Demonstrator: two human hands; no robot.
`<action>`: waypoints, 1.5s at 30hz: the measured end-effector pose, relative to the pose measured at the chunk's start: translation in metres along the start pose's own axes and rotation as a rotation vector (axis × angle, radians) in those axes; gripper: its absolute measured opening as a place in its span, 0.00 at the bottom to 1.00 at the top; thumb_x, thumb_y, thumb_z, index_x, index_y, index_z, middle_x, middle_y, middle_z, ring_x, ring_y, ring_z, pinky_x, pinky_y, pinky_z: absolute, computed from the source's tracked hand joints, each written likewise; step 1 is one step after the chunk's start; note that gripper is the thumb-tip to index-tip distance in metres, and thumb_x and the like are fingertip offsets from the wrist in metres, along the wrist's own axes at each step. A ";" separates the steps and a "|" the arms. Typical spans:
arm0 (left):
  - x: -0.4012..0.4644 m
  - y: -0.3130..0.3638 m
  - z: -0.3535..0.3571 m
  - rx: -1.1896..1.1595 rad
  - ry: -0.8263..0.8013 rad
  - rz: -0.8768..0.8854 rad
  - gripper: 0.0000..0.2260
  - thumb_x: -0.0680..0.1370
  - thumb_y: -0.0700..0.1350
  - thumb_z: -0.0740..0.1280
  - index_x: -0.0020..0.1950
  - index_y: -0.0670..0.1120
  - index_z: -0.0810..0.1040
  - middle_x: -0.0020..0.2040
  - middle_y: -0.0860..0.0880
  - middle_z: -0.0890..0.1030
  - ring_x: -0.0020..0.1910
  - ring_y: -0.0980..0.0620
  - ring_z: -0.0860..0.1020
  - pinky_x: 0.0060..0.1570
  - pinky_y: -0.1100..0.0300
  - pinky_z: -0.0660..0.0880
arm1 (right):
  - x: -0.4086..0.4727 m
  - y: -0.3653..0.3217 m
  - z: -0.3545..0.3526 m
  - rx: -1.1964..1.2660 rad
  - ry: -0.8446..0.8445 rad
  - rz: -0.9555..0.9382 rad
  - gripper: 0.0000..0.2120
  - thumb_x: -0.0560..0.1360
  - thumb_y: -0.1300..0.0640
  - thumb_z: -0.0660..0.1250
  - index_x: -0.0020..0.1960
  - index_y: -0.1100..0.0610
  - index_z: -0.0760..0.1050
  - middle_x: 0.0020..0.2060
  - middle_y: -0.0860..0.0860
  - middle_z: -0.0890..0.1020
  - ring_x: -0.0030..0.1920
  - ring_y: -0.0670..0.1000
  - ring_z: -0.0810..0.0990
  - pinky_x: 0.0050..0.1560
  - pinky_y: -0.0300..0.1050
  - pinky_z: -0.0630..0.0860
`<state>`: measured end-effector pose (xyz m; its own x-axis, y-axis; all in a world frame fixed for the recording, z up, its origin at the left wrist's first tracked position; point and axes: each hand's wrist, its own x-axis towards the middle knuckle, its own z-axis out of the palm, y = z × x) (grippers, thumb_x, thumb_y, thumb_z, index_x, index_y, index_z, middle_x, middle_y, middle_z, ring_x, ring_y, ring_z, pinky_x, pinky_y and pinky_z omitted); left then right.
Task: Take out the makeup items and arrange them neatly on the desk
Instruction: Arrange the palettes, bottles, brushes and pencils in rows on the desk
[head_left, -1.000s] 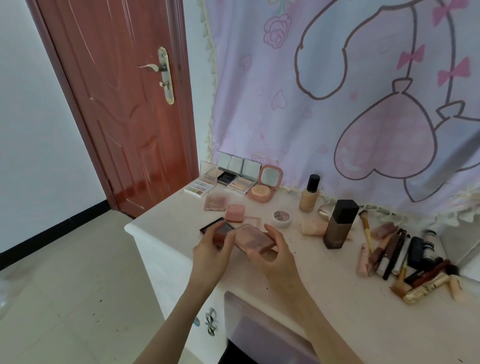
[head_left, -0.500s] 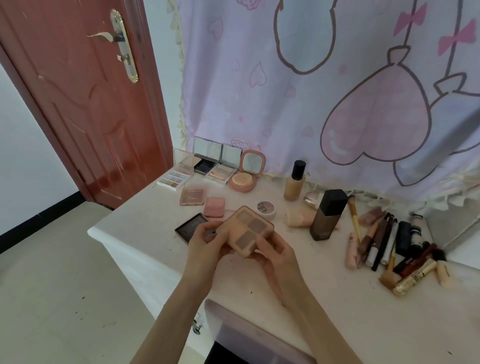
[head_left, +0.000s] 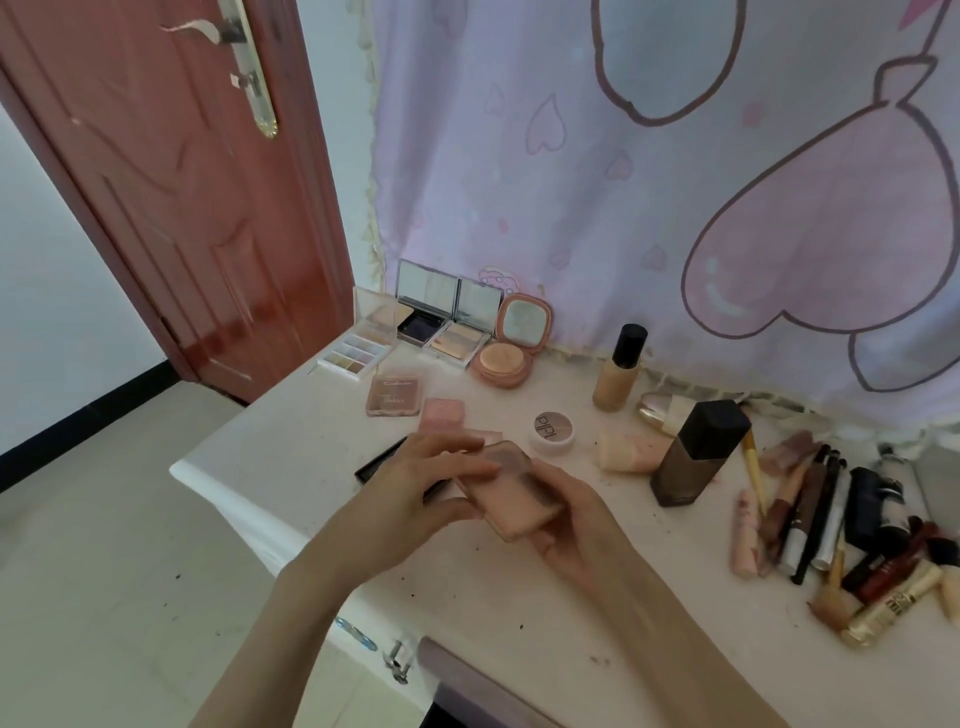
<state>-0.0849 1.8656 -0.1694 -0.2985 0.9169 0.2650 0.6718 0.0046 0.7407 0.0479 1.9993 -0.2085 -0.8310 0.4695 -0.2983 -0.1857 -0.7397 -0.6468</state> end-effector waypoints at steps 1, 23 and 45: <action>0.000 -0.001 0.003 0.026 0.058 0.007 0.20 0.70 0.39 0.73 0.58 0.57 0.77 0.59 0.62 0.72 0.60 0.62 0.71 0.60 0.73 0.66 | -0.002 -0.001 0.002 0.059 -0.033 0.030 0.17 0.78 0.54 0.58 0.51 0.65 0.81 0.44 0.58 0.84 0.38 0.51 0.84 0.29 0.39 0.77; 0.068 -0.068 0.015 0.720 -0.103 -0.451 0.25 0.76 0.67 0.48 0.73 0.65 0.53 0.77 0.49 0.48 0.75 0.44 0.42 0.70 0.40 0.40 | -0.003 -0.006 -0.010 0.256 -0.179 -0.006 0.40 0.61 0.34 0.71 0.65 0.57 0.73 0.60 0.60 0.77 0.57 0.58 0.77 0.53 0.53 0.78; 0.032 0.021 0.036 0.098 0.077 -0.010 0.25 0.77 0.60 0.59 0.72 0.58 0.58 0.73 0.60 0.56 0.74 0.62 0.48 0.73 0.58 0.49 | -0.004 -0.019 -0.020 0.161 -0.237 -0.135 0.34 0.67 0.31 0.61 0.62 0.53 0.76 0.58 0.57 0.78 0.57 0.56 0.78 0.56 0.51 0.76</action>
<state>-0.0553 1.9092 -0.1678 -0.3543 0.8832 0.3072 0.7301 0.0560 0.6810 0.0651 2.0211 -0.2087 -0.8887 0.4572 -0.0336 -0.3675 -0.7544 -0.5439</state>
